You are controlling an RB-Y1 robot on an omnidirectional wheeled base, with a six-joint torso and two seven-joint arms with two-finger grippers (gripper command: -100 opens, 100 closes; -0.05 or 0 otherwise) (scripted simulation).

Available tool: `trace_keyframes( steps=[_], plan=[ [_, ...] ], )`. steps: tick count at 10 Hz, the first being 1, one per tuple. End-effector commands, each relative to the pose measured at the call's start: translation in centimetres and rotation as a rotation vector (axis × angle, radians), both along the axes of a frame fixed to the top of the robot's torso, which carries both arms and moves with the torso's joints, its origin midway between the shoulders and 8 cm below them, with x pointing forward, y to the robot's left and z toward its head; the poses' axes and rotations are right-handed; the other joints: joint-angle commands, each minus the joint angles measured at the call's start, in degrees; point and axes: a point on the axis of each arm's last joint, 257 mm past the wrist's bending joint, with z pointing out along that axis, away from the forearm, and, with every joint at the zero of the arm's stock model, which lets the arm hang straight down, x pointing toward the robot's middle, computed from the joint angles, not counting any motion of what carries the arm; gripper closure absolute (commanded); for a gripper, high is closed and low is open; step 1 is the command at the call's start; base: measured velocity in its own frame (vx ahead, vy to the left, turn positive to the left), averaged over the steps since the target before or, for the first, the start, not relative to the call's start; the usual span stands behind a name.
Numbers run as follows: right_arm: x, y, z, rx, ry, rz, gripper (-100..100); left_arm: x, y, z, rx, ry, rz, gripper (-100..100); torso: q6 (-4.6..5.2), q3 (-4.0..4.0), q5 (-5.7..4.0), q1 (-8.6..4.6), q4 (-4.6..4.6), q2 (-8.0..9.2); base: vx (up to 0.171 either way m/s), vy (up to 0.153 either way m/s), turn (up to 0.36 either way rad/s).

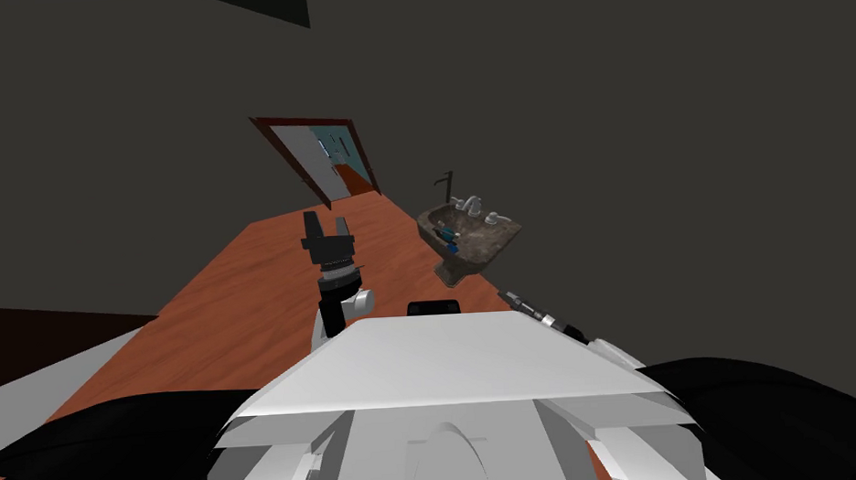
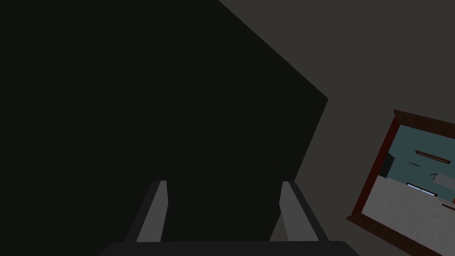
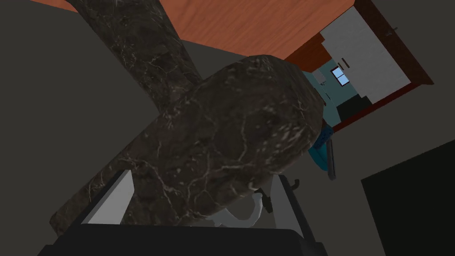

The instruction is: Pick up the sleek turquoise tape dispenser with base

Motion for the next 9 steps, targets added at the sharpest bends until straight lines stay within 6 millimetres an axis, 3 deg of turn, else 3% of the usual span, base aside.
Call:
trace_keyframes(
  steps=[1, 2, 3, 4, 5, 6, 8, 9],
  plan=[
    [-2.1, -2.4, -0.7, -0.062, 0.054, 0.004, -100, 0.0, 0.0, 0.0, 0.0, 0.0, 0.0, 0, 0.0, 0.0, 0.0, 0.0, 0.0, 0.0, 0.012, 0.115, -0.007],
    [-4.2, -5.1, -1.7, -0.133, 0.107, 0.002, -100, 0.0, 0.0, 0.0, 0.0, 0.0, 0.0, 0, 0.01, 0.0, 0.01, -0.01, 0.0, -0.01, 0.032, 0.163, 0.017],
    [-4.3, -5.9, -1.7, -0.152, 0.119, 0.012, -100, 0.0, 0.0, 0.0, 0.0, 0.0, 0.0, 0, 0.0, -0.04, 0.03, 0.14, -0.01, -0.07, 0.032, 0.146, -0.003],
    [-6.3, -8.7, -2.2, -0.225, 0.169, 0.015, -100, 0.0, 0.0, 0.0, 0.0, 0.0, 0.0, 0, 0.0, -0.04, 0.05, 0.12, -0.02, -0.08, 0.026, 0.191, 0.034],
    [-6.5, -9.4, -2.2, -0.242, 0.18, 0.022, -100, 0.0, 0.0, 0.0, 0.0, 0.0, 0.0, 0, 0.0, -0.04, 0.06, 0.28, -0.01, -0.06, 0.035, 0.154, -0.002],
    [-8.0, -11.8, -2.1, -0.309, 0.218, 0.036, -100, 0.0, 0.0, 0.0, 0.0, 0.0, 0.0, 0, -0.02, -0.06, 0.05, 0.16, -0.02, -0.11, 0.066, 0.186, 0.047],
    [-8.6, -13.2, -2.2, -0.333, 0.241, 0.032, -100, 0.0, 0.0, 0.0, 0.0, 0.0, 0.0, 0, -0.02, -0.1, 0.05, 0.15, -0.04, -0.18, 0.029, 0.101, 0.01],
    [-10.2, -16.0, -1.8, -0.407, 0.284, 0.046, -100, 0.0, 0.0, 0.0, 0.0, 0.0, 0.0, 0, -0.01, -0.04, -0.02, -0.16, -0.01, -0.07, 0.046, 0.098, 0.067]
  ],
)
